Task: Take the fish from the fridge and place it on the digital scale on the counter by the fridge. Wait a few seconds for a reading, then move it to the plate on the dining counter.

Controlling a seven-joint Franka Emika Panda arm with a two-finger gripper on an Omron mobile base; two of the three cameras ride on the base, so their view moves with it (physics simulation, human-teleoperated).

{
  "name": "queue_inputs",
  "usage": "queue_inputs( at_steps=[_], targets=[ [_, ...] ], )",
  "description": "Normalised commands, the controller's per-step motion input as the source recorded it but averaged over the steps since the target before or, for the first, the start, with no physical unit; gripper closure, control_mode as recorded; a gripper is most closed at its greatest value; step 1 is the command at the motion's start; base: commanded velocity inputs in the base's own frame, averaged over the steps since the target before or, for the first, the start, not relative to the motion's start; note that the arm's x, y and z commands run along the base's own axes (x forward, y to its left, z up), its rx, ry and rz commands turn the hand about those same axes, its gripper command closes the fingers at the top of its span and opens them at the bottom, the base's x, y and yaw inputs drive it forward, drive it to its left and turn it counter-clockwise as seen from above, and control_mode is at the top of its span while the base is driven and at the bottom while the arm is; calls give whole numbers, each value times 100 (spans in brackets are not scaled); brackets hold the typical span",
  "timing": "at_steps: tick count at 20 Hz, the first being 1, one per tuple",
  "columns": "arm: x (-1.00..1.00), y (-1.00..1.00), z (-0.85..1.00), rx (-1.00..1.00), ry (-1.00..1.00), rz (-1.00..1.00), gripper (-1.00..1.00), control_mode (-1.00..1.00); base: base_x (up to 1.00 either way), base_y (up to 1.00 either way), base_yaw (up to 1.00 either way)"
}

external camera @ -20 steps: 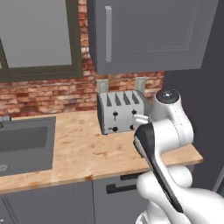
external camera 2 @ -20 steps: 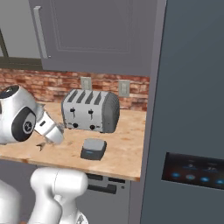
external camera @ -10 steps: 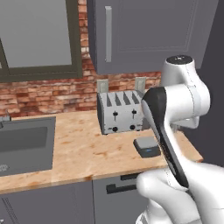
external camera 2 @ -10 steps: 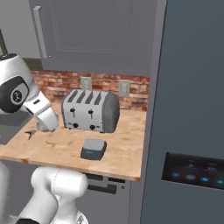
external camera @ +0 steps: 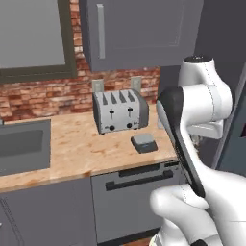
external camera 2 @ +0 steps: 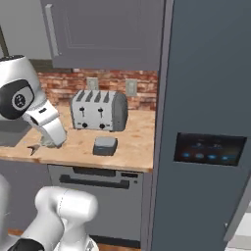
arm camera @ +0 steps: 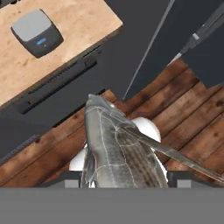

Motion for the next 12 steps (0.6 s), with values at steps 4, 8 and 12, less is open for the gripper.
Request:
queue_inputs(
  at_steps=[4,8,12],
  targets=[
    [0,0,0,0,0,0,100,100,-100,29,-68],
    [0,0,0,0,0,0,100,100,-86,21,-83],
    [0,0,0,0,0,0,100,100,-56,9,-90]
  ],
)
